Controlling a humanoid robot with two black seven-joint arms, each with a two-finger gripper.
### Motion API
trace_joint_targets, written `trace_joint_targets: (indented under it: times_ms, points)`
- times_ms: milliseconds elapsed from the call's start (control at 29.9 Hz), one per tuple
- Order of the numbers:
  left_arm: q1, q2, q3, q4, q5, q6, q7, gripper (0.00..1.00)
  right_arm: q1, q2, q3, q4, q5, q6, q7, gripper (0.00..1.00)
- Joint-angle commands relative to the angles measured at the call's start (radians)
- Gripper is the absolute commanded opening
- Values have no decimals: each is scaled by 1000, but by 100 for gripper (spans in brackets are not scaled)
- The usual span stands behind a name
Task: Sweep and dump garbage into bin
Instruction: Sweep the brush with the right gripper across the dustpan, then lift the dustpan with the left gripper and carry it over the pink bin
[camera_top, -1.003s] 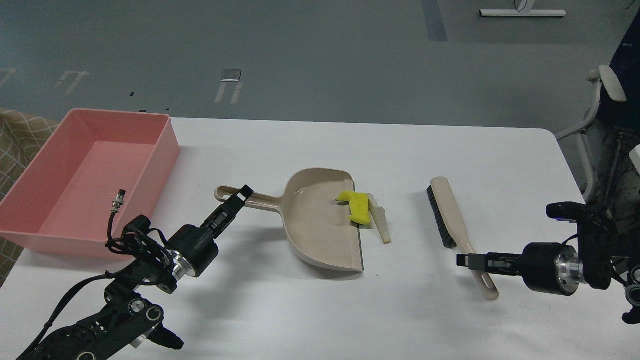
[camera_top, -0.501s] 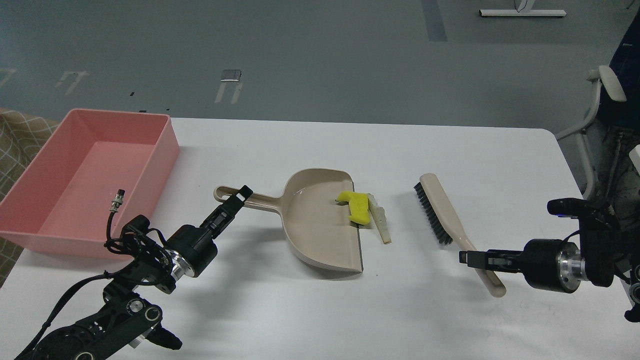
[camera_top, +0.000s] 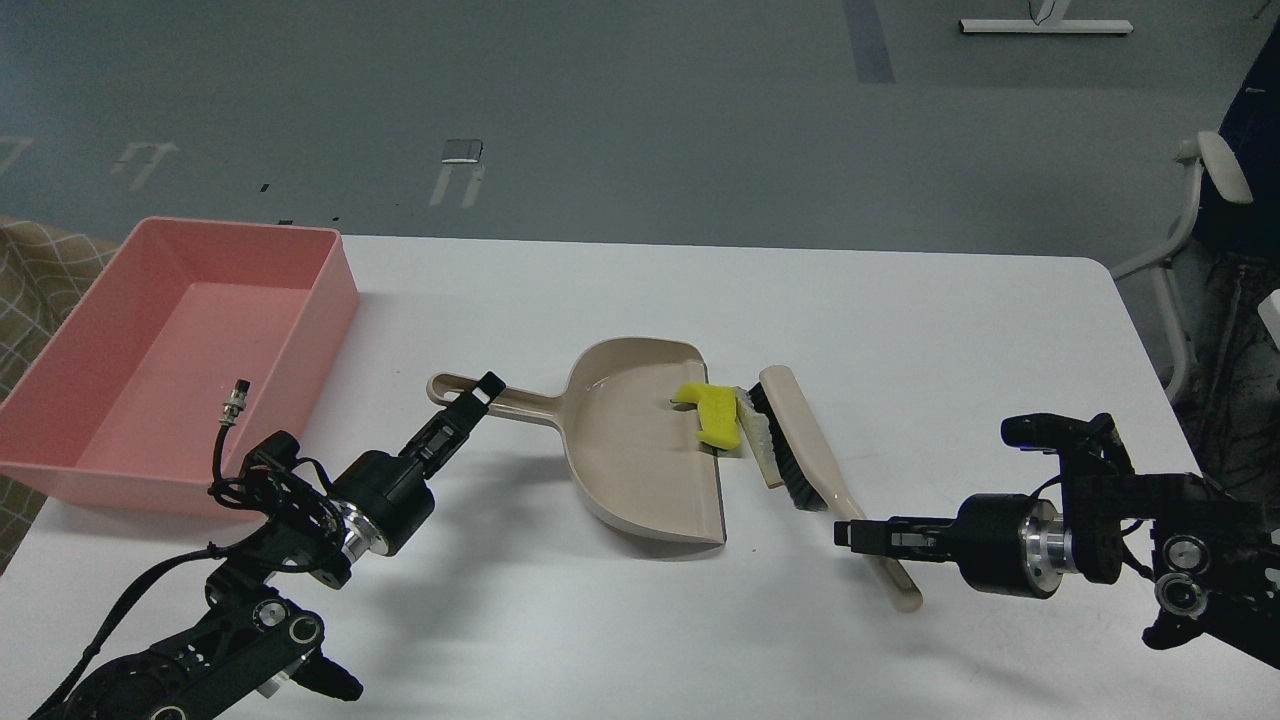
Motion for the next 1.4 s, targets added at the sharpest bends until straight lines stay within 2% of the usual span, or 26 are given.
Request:
trace_joint_targets:
  times_ms: [0, 368, 602, 903, 969, 1170, 1370]
  points:
    - [0, 3, 0, 0, 0, 0, 0, 0, 2, 43, 0, -1, 0, 5, -5, 0]
    - [2, 0, -2, -4, 0, 0, -1, 0, 43, 155, 3, -6, 3, 8, -9, 0]
    - [5, -6, -6, -7, -6, 0, -1, 0, 90, 141, 12, 5, 11, 10, -9, 0]
    - [12, -65, -25, 5, -121, 3, -23, 0, 103, -63, 115, 14, 14, 41, 3, 0]
    - [11, -65, -35, 5, -179, 3, -23, 0, 93, -158, 149, 8, 19, 39, 21, 0]
    - [-9, -63, -109, 3, -248, -6, -23, 0, 51, -339, 147, -32, 111, 16, 70, 0]
    - [-43, -60, -146, 0, -321, -6, -18, 0, -45, -374, 147, -52, 128, -62, 112, 0]
